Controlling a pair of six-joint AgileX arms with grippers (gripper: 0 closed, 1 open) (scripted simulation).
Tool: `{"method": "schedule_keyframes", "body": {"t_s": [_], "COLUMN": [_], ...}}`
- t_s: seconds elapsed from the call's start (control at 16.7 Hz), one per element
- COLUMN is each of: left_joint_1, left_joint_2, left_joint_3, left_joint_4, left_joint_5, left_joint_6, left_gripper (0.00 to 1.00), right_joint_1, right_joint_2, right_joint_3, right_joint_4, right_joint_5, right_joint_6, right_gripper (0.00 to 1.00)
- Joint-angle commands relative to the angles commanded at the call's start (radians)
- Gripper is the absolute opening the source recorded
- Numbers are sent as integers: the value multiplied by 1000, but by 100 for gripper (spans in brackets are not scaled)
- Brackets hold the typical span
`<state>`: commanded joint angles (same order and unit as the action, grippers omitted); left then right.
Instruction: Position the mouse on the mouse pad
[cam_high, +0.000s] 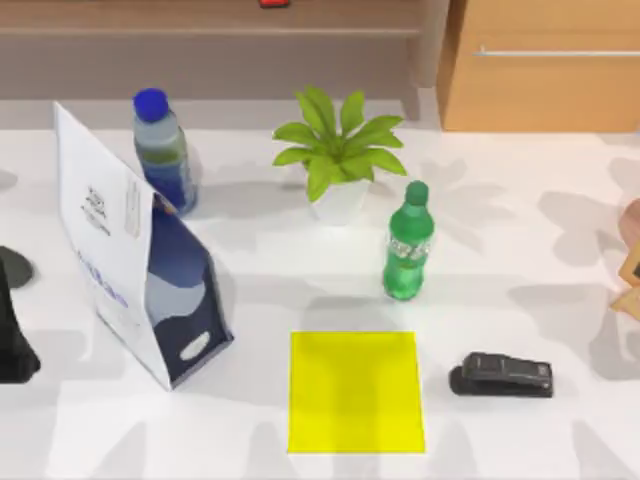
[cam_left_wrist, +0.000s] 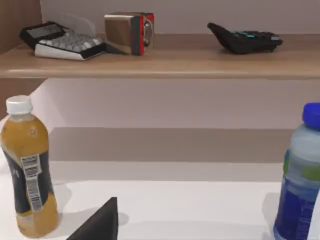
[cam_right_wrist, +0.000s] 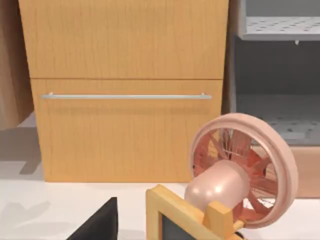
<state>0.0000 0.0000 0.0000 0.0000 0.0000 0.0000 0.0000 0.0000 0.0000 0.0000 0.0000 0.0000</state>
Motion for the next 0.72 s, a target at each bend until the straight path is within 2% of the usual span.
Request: {"method": "schedule_keyframes", "body": {"t_s": [0.18, 0.36, 0.54, 0.72], "left_joint_1": [3, 28, 64, 102], "left_joint_2": [7, 74, 216, 423], "left_joint_3": [10, 100, 282, 528], "left_joint_4": [-6, -64, -174, -324], "left_joint_5": [-2, -18, -37, -52], "left_joint_6": [9, 98, 279, 542], "left_gripper": [100, 100, 100, 100], "right_joint_1": [0, 0, 0, 0], "right_joint_2": [0, 0, 0, 0], "right_joint_3": [0, 0, 0, 0], "right_joint_4": [0, 0, 0, 0], "right_joint_5": [0, 0, 0, 0], "right_joint_6": [0, 0, 0, 0], "right_gripper": [100, 100, 100, 100]}}
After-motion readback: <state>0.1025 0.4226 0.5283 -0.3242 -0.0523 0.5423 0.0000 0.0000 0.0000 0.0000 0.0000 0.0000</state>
